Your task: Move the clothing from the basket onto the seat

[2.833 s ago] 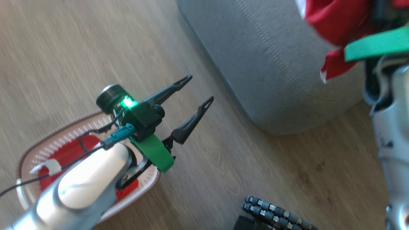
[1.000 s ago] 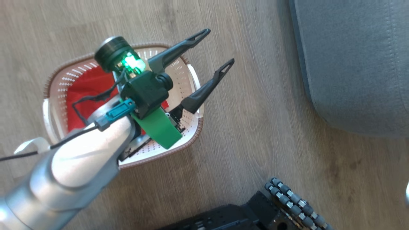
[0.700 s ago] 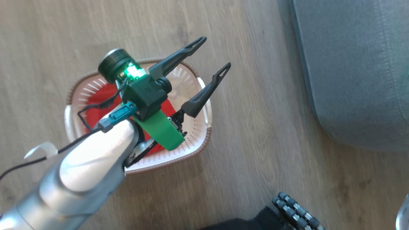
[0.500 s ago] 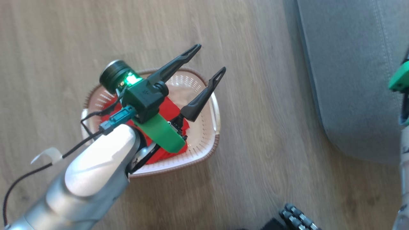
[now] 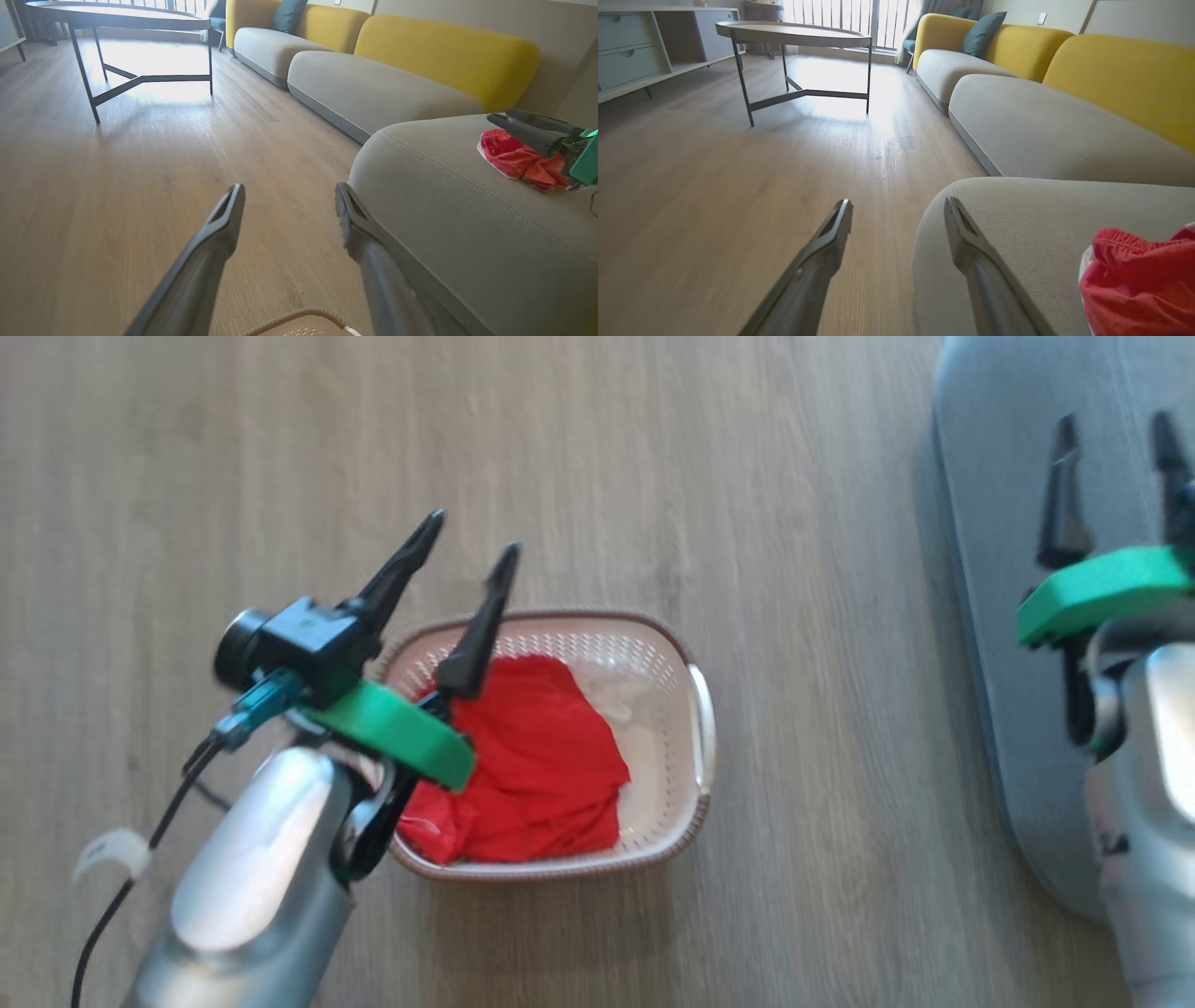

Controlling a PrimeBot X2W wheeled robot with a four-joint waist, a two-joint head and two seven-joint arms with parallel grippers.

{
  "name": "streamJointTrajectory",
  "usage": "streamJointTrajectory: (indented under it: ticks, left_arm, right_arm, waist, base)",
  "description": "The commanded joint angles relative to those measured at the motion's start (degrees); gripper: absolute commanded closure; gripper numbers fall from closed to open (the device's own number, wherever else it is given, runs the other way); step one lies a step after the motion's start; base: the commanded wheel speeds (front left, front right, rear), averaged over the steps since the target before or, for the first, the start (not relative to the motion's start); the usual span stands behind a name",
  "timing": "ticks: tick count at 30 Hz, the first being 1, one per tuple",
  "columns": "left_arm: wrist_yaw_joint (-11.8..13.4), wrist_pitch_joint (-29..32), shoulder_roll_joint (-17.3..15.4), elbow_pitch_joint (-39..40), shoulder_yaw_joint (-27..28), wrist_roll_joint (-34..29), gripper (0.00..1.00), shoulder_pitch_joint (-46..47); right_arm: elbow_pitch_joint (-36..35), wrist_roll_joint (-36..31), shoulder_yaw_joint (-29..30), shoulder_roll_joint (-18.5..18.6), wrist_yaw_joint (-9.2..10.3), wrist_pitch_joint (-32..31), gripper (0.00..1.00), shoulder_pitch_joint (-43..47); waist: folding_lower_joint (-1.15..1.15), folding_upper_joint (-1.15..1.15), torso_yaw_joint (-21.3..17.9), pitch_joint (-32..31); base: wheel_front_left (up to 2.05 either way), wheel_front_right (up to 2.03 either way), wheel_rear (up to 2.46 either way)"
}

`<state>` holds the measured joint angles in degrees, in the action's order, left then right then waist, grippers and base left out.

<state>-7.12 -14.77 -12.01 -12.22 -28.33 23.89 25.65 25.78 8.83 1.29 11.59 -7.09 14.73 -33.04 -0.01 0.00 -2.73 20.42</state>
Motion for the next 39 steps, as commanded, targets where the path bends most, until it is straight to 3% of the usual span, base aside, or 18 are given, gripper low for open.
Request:
streamJointTrajectory:
  ticks: [1, 8, 17, 30, 39]
  left_arm:
    - [-0.4, -0.2, -0.5, 1.3, 2.9, -0.6, 0.0, 0.2]
    - [-0.4, -0.2, 1.7, -1.4, 12.5, -4.2, 0.0, -5.4]
    - [-0.4, -0.2, 4.1, -3.2, 21.7, -8.4, 0.0, -10.9]
    - [-0.4, -0.2, 6.6, -3.4, 28.7, -11.8, 0.0, -18.2]
    - [-0.4, -0.2, 7.8, -3.3, 30.9, -12.9, 0.0, -21.2]
  right_arm:
    - [-2.2, 0.6, -1.5, 0.3, -0.4, 0.3, 0.0, 1.0]
    - [-6.0, 3.3, -6.9, -1.3, -0.4, 0.3, 0.0, 4.9]
    - [-8.8, 4.5, -8.4, -4.4, -0.4, 0.3, 0.0, 10.2]
    - [-9.6, 4.6, -10.3, -6.1, -0.4, 0.3, 0.0, 19.4]
    - [-10.4, 5.0, -9.8, -6.4, -0.4, 0.3, 0.0, 22.3]
  waist:
    - [0.01, 0.0, 2.2, -2.4]
    - [0.01, 0.0, 3.4, -6.1]
    - [0.01, 0.0, 2.2, -10.1]
    - [0.01, 0.0, -1.1, -15.9]
    - [0.01, 0.0, -1.1, -17.7]
  base:
    - [0.0, 0.0, 0.0]
    - [0.0, 0.0, 0.0]
    - [0.0, 0.0, 0.0]
    - [0.0, 0.0, 0.0]
    - [0.0, 0.0, 0.0]
